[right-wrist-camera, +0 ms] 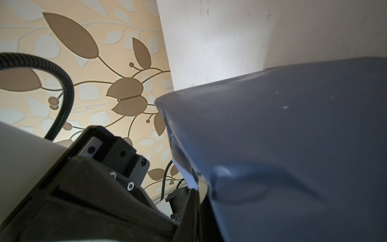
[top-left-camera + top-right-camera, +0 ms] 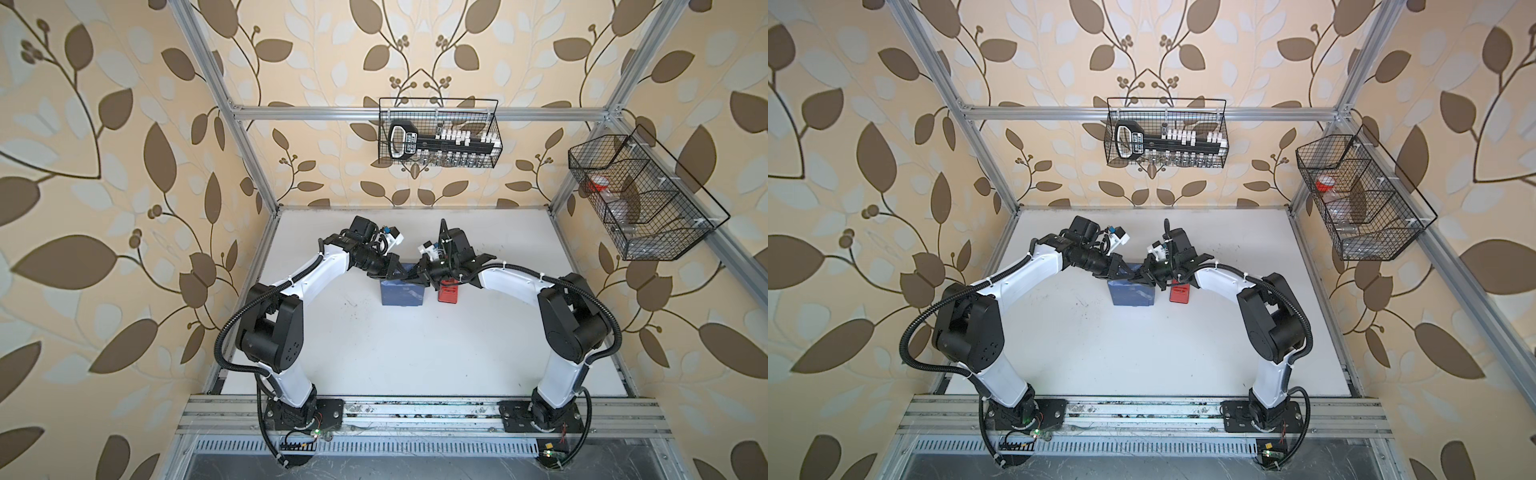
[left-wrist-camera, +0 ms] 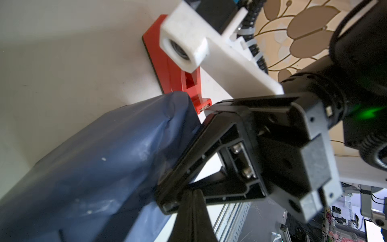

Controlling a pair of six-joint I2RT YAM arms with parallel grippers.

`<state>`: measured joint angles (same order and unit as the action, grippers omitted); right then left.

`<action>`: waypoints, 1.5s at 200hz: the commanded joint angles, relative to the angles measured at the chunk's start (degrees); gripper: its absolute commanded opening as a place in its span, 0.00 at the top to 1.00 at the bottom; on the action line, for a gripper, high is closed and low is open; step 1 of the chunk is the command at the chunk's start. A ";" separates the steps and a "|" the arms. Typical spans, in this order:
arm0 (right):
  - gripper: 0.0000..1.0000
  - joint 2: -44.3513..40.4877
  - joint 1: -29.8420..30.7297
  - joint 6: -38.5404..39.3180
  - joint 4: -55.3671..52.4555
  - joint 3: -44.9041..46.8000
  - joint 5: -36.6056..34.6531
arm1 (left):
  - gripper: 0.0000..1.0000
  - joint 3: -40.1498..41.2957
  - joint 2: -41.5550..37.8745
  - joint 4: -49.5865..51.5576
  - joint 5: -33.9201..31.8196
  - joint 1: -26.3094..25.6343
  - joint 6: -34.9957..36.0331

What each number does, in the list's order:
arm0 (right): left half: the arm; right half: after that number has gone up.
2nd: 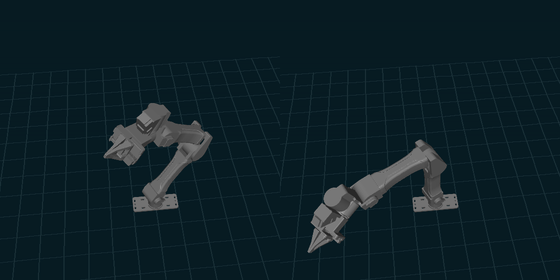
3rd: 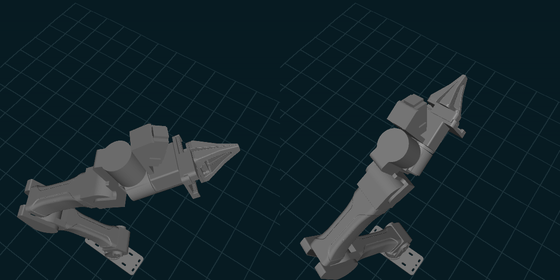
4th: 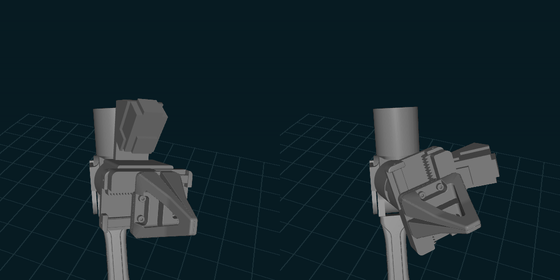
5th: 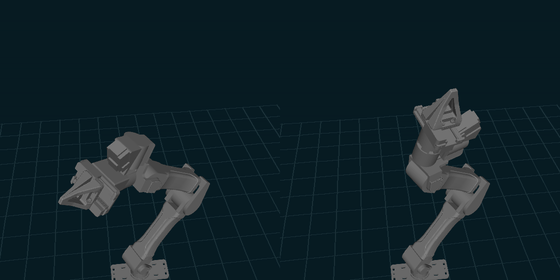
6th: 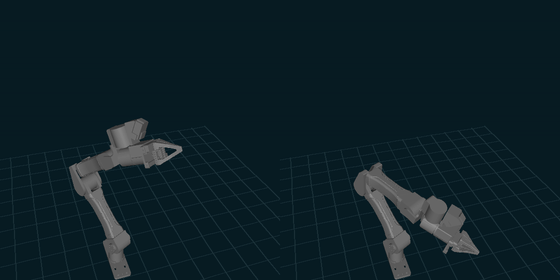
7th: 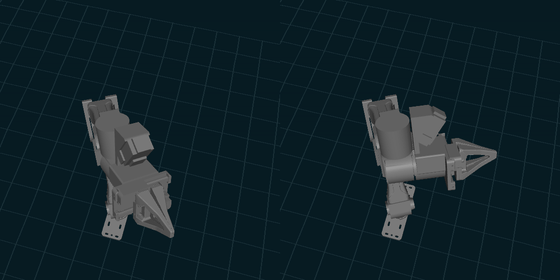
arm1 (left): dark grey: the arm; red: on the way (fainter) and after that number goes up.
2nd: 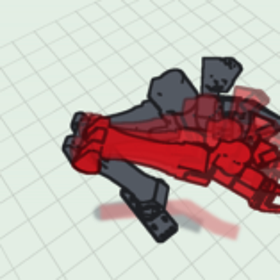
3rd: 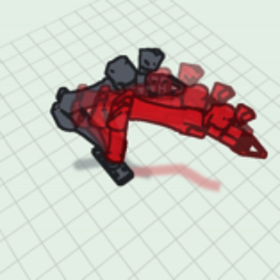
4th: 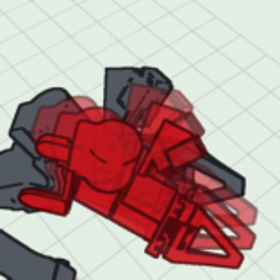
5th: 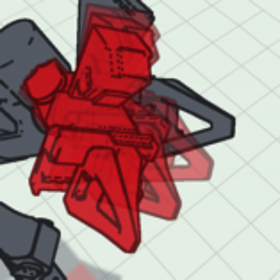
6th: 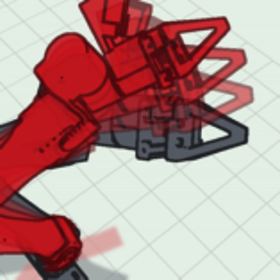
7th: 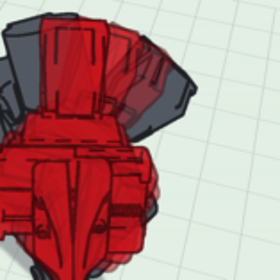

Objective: Wrap a gift box in wrapping paper
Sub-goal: Stick the wrapping paper to the gift box.

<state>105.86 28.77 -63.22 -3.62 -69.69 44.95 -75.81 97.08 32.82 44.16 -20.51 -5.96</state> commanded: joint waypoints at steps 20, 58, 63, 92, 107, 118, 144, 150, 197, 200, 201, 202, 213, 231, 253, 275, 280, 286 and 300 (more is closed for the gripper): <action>1.00 4.44 -1.86 -2.06 -12.90 2.27 -7.26 | 1.00 -3.08 0.64 0.37 -2.63 1.53 1.38; 1.00 4.25 -1.72 -2.41 -13.90 1.69 -7.02 | 1.00 -3.27 2.54 -0.37 -2.76 1.62 1.28; 1.00 4.14 -1.72 -2.31 -14.17 1.47 -7.07 | 1.00 -3.26 2.75 -0.38 -2.77 1.62 1.34; 1.00 4.23 -1.38 -2.51 -14.18 0.98 -7.29 | 1.00 -1.70 3.44 -1.20 -2.06 1.44 0.97; 1.00 4.39 -1.12 -2.60 -14.05 1.00 -7.42 | 1.00 -0.78 3.75 -1.96 -2.07 1.35 0.86; 1.00 4.47 -0.81 -2.61 -13.96 0.96 -7.42 | 1.00 -0.86 4.05 -1.97 -2.13 1.35 1.08; 1.00 4.55 -0.57 -2.70 -13.73 0.97 -7.42 | 1.00 -1.35 4.94 -0.99 -3.56 1.26 1.90; 1.00 4.45 -0.59 -2.78 -13.64 0.96 -7.41 | 1.00 -1.27 5.04 -0.60 -4.15 1.22 2.12; 1.00 4.43 -0.48 -2.96 -13.65 0.61 -7.27 | 1.00 -1.31 5.79 2.48 -8.89 1.01 3.96; 1.00 4.44 -0.48 -2.96 -13.66 0.46 -7.22 | 1.00 -1.35 5.98 2.77 -9.30 1.00 4.16; 1.00 4.44 -0.43 -3.00 -13.63 0.49 -7.23 | 1.00 -1.35 6.00 2.82 -9.46 0.96 4.22; 1.00 4.44 -0.45 -3.03 -13.62 0.50 -7.24 | 1.00 -1.36 6.01 2.93 -9.58 0.94 4.30; 1.00 4.24 -0.47 -3.13 -13.77 0.19 -7.10 | 1.00 -1.28 6.30 3.79 -10.76 0.75 4.85; 0.91 3.41 -0.47 -3.43 -14.17 -0.90 -6.69 | 1.00 -0.35 6.46 4.62 -11.88 0.56 6.17; 0.80 1.51 -0.28 -4.16 -14.05 -2.62 -6.41 | 1.00 1.47 6.11 4.96 -13.08 0.56 6.95; 0.70 -0.46 -0.05 -5.82 -12.55 -2.56 -6.13 | 1.00 1.89 6.45 6.34 -14.05 0.56 8.38; 0.68 -0.80 -0.01 -5.96 -12.30 -2.56 -6.04 | 1.00 2.18 6.37 6.18 -14.31 0.56 8.50; 0.67 -1.04 0.13 -6.11 -12.34 -2.61 -6.02 | 1.00 2.42 6.37 5.97 -14.53 0.56 8.50; 0.66 -1.47 0.50 -6.43 -12.18 -2.47 -5.61 | 1.00 2.86 6.55 5.65 -14.71 0.56 8.51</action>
<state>104.73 29.04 -67.53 -8.62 -72.99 43.29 -76.93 100.92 31.62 38.94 -19.57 0.14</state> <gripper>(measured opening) 0.331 0.045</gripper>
